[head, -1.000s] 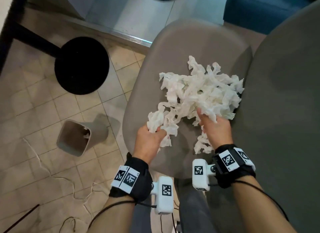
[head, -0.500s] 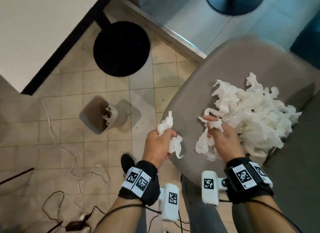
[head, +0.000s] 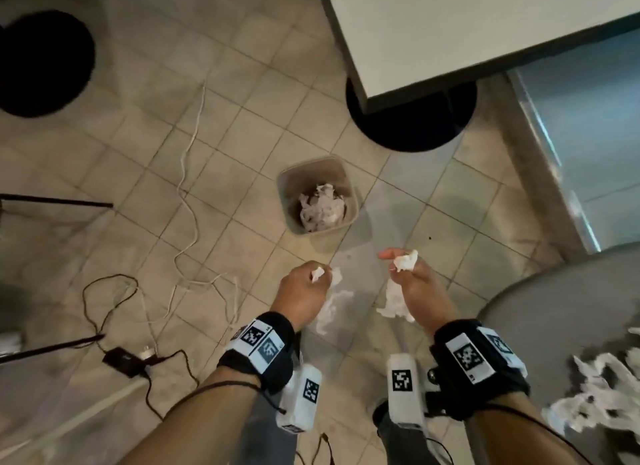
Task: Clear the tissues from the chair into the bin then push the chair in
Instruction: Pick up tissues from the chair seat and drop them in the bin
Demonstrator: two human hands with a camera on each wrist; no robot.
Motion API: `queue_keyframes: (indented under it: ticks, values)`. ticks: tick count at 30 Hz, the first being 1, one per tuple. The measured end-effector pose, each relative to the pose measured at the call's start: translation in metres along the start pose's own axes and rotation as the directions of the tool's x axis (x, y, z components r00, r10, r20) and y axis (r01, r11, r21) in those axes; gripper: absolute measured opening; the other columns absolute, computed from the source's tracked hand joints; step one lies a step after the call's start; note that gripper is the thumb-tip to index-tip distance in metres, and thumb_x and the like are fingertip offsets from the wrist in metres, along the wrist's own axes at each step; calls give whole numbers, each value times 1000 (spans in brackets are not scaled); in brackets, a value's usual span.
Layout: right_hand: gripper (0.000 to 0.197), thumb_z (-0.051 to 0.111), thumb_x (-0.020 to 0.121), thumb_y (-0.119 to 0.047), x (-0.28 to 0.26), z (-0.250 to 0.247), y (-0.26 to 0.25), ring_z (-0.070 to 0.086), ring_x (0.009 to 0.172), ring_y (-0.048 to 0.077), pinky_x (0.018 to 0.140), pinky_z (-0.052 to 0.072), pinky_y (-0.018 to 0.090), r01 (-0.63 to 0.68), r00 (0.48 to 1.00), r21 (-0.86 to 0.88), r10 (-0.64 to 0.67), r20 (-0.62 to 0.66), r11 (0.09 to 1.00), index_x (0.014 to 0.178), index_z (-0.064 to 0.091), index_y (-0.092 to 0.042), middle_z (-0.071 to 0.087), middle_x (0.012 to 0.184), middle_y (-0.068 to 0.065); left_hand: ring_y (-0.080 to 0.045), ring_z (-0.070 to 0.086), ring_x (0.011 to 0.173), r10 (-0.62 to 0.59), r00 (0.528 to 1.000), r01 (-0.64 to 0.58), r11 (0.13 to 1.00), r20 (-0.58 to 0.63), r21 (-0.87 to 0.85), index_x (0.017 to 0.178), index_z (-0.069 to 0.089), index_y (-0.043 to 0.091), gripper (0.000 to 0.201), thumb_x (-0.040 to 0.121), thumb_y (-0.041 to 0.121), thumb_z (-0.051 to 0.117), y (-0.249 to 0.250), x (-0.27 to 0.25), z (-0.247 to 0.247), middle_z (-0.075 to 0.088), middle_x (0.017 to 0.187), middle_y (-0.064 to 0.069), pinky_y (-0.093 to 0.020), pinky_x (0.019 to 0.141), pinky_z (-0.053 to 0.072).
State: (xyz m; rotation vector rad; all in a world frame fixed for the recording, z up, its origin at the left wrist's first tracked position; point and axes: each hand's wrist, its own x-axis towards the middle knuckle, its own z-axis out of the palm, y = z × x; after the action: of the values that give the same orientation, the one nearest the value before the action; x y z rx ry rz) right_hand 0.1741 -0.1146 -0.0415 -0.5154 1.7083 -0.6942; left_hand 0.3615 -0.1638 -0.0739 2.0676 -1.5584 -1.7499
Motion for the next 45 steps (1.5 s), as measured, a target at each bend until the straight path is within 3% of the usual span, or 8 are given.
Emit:
queue_keyframes:
  ticks: [7,11,15,26,34,38,42,45]
  values:
    - [38,46,85,12,103,57,-19,48,62,18,58,39,26,83,996,-225,-90,-23,971,67,57,-19,52,67,1,-32,67,97,14,987,-23,998,-163,-53,99,73,13,25,94,35,61,-28,109,-24,74,99,-11,-36,85,52]
    - [30,44,82,10,161,78,-21,54,83,26,64,42,25,89,996,-298,-89,14,950,99,65,-4,57,94,13,-28,58,109,8,998,-19,983,-62,-182,124,59,15,35,91,28,58,-15,155,-27,62,114,-4,-30,89,43]
    - [59,39,62,-5,203,95,-19,62,103,28,75,56,32,101,992,-301,-120,-43,948,115,62,-15,60,118,13,-30,53,112,93,994,-97,993,-64,-72,128,51,12,52,77,12,60,-11,195,-32,50,120,-9,-40,98,47]
    - [79,70,75,-34,265,108,-1,52,119,11,99,41,31,95,995,-455,-89,34,885,144,33,-42,52,134,-16,-34,42,136,210,977,-203,963,-22,177,150,32,29,87,77,14,77,-25,255,-30,23,157,-12,-43,111,40]
    - [55,59,90,-19,229,97,-13,54,112,17,102,46,45,48,995,-220,-65,-72,974,140,41,-33,54,121,-8,-30,49,129,241,968,-218,945,-67,242,141,49,26,65,81,25,75,-20,218,-53,45,146,-8,-35,108,39]
    - [46,59,79,-34,186,96,-17,60,114,23,100,46,53,37,995,-40,-40,-87,999,115,48,-61,58,121,-9,-21,56,120,238,970,-227,958,-43,176,126,64,17,40,86,15,71,-6,167,-55,60,132,-6,-27,101,44]
    - [48,61,88,-30,142,85,-21,64,109,28,93,53,46,-22,981,241,68,-184,970,133,47,-32,61,126,5,-4,58,97,249,969,-247,960,3,134,118,67,18,28,91,14,67,11,118,-45,67,115,3,0,78,37]
    - [31,55,95,-21,102,68,-25,66,94,26,78,55,40,-18,963,394,122,-239,919,125,53,-28,64,116,11,-6,61,98,294,955,-294,940,25,175,114,69,21,22,92,16,66,31,82,-35,69,105,10,-3,78,37]
